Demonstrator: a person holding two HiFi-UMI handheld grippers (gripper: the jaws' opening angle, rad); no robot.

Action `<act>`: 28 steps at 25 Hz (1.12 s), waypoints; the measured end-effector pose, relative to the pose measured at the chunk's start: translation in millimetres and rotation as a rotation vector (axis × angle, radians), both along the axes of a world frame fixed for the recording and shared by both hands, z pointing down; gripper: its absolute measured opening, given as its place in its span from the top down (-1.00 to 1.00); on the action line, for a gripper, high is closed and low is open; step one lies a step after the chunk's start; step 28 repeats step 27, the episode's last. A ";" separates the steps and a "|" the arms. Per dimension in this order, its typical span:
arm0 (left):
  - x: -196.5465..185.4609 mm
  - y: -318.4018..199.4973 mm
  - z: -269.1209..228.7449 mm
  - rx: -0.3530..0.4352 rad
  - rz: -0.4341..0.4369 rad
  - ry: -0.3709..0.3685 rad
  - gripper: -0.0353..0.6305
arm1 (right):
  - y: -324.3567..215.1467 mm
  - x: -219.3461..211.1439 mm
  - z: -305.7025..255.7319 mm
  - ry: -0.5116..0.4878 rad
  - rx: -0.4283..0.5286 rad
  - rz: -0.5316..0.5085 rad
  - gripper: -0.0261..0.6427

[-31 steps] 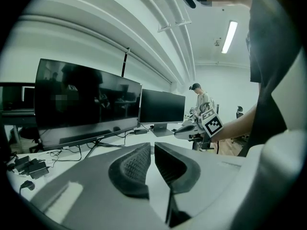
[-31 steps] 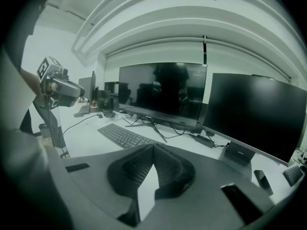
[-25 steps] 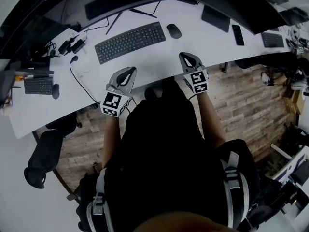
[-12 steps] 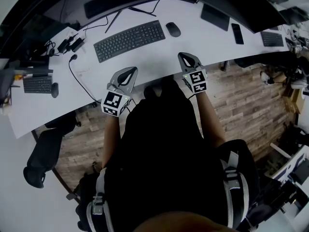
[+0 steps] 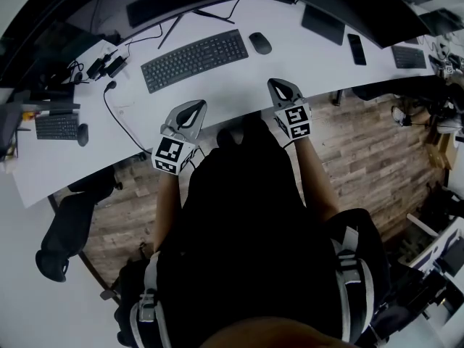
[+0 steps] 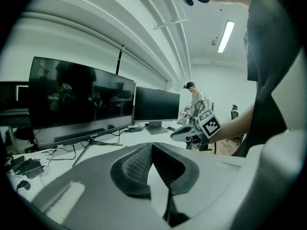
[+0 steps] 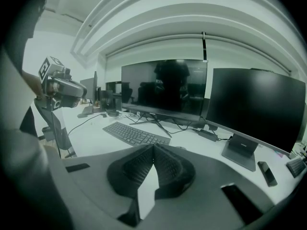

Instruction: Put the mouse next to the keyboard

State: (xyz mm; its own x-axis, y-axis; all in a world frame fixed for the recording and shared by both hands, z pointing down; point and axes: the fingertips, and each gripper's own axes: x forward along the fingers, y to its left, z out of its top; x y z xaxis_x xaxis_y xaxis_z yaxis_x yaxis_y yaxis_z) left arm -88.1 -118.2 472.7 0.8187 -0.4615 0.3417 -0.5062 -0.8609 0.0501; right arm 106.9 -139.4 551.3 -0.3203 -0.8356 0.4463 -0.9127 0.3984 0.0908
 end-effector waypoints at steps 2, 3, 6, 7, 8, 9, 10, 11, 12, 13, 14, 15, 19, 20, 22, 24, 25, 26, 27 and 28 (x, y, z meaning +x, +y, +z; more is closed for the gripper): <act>0.1 0.6 0.4 0.001 0.000 0.000 0.89 | 0.7 0.8 1.4 0.001 -0.003 0.004 0.92; 0.2 0.7 0.6 0.002 0.001 0.000 0.89 | 0.7 1.2 1.7 0.002 -0.003 0.006 0.92; 0.2 1.8 0.7 0.002 0.003 -0.002 0.89 | 1.3 2.2 1.1 0.004 -0.001 0.009 0.92; 0.1 2.4 0.5 0.001 0.003 -0.002 0.89 | 1.9 2.5 0.8 0.004 -0.001 0.009 0.92; 0.1 3.0 0.3 0.001 0.003 -0.002 0.89 | 2.5 2.6 0.6 0.005 -0.001 0.010 0.92; 0.1 3.3 0.0 0.001 0.004 -0.003 0.89 | 2.9 2.8 0.2 0.005 -0.001 0.011 0.92; 0.2 3.3 -0.4 0.002 0.004 -0.002 0.89 | 3.1 2.9 -0.1 0.005 0.000 0.012 0.92; 0.4 3.2 -0.7 0.004 0.005 -0.001 0.89 | 3.3 3.1 -0.4 0.005 0.000 0.013 0.92; 0.6 3.2 -0.9 0.005 0.005 0.000 0.89 | 3.6 3.3 -0.5 0.005 0.001 0.014 0.92; 0.8 3.4 -0.9 0.005 0.006 0.000 0.89 | 4.0 3.6 -0.5 0.006 0.001 0.015 0.92; 1.0 3.7 -1.0 0.005 0.007 0.000 0.89 | 4.4 4.1 -0.5 0.006 0.001 0.016 0.92; 1.5 4.0 -1.2 0.005 0.008 0.000 0.89 | 4.9 4.8 -0.4 0.007 0.000 0.017 0.92; 4.3 5.3 -2.1 0.009 0.011 -0.004 0.89 | 6.3 8.3 0.5 0.009 -0.004 0.021 0.92; 4.4 5.5 -2.1 0.009 0.011 -0.006 0.89 | 6.6 8.5 0.8 0.009 -0.006 0.020 0.92; 3.8 5.6 -1.3 0.006 0.009 -0.009 0.89 | 6.4 8.8 1.5 0.010 -0.008 0.020 0.92; 3.5 5.0 -1.0 0.005 0.007 -0.009 0.89 | 5.8 9.0 2.2 0.010 -0.008 0.019 0.92; 3.8 4.7 -1.1 0.006 0.006 -0.008 0.89 | 5.5 9.3 2.4 0.009 -0.007 0.019 0.92; 4.2 4.4 -1.2 0.007 0.005 -0.008 0.89 | 5.3 9.7 2.6 0.009 -0.007 0.018 0.92; 4.6 4.1 -1.4 0.007 0.005 -0.007 0.89 | 5.0 10.2 2.8 0.009 -0.007 0.017 0.92; 4.6 4.1 -1.4 0.007 0.005 -0.007 0.89 | 5.0 10.2 2.8 0.009 -0.007 0.017 0.92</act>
